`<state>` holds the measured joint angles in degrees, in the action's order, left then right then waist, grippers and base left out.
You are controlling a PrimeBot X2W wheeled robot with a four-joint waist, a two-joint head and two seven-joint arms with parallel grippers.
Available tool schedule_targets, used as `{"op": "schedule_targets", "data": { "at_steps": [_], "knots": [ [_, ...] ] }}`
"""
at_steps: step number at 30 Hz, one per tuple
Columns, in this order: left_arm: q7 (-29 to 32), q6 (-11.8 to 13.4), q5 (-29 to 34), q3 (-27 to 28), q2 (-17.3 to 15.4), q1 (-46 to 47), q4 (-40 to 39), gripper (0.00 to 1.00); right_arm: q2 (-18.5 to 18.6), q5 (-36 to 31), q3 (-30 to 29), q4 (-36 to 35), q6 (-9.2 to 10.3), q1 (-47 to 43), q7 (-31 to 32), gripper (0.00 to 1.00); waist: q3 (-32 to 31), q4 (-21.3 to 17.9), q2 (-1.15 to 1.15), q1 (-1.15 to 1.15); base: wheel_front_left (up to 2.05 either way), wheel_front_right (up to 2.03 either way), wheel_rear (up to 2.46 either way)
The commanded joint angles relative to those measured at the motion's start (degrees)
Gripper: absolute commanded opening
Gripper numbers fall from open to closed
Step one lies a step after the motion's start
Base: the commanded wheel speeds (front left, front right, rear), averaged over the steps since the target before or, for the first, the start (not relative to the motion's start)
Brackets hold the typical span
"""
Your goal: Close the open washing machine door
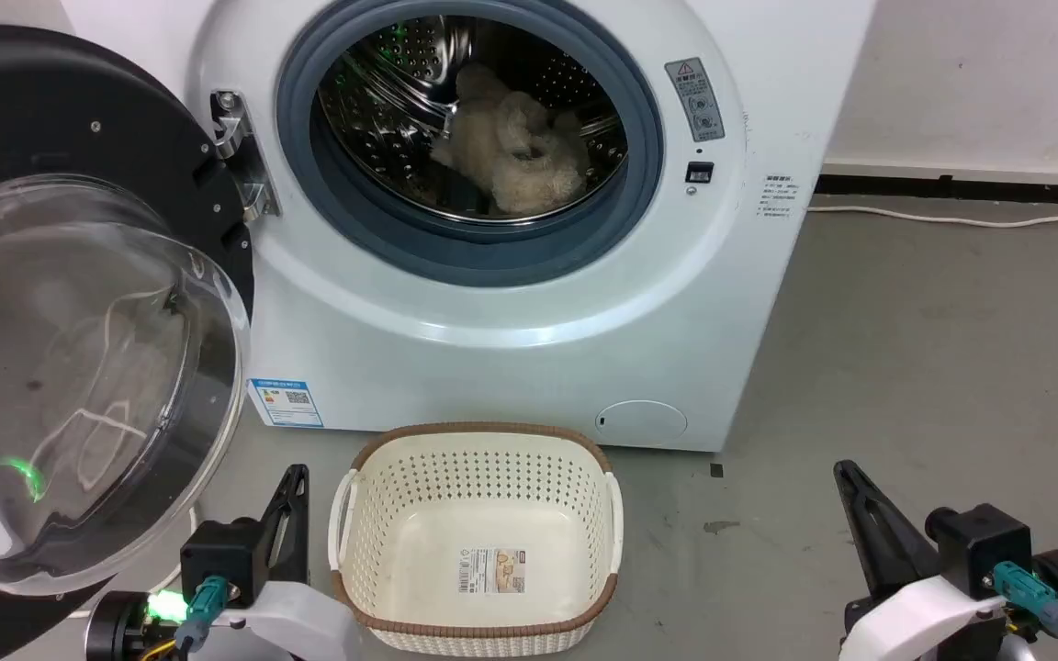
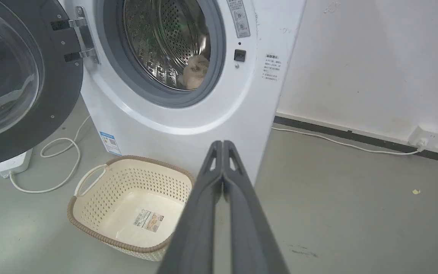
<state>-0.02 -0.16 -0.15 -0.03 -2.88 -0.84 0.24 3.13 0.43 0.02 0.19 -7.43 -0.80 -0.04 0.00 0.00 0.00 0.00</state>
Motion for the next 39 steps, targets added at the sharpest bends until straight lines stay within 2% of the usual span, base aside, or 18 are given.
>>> {"op": "schedule_targets", "data": {
  "at_steps": [1, 27, 28, 39],
  "knots": [
    [0.02, 0.16, 0.15, 0.03, 0.01, 0.84, -0.24, 0.00, -0.25, -0.43, -0.02, -0.19, -0.06, 0.80, 0.04, 0.00, 0.00, 0.00, 0.00, 0.00, 0.00, 0.00, 0.00],
    [0.02, 0.16, 0.15, 0.03, 0.01, 0.84, -0.24, 0.00, -0.25, -0.43, -0.02, -0.19, -0.06, 0.80, 0.04, 0.00, 0.00, 0.00, 0.00, 0.00, 0.00, 0.00, 0.00],
    [0.00, 0.00, -0.01, 0.01, 0.00, -0.01, 0.01, 1.00, 0.00, 0.02, 0.01, 0.01, 0.00, -0.02, 0.00, 1.00, 0.00, 0.00, 0.00, 0.00, 0.00, 0.00, 0.00],
    [-1.36, 0.02, 0.05, -0.69, -0.08, -0.10, 0.19, 1.00, 0.05, 1.00, -0.46, 0.32, -0.01, -0.60, -1.35, 1.00, -0.08, 0.53, 0.00, 0.00, 0.00, 0.00, 0.00]
  ]
}}
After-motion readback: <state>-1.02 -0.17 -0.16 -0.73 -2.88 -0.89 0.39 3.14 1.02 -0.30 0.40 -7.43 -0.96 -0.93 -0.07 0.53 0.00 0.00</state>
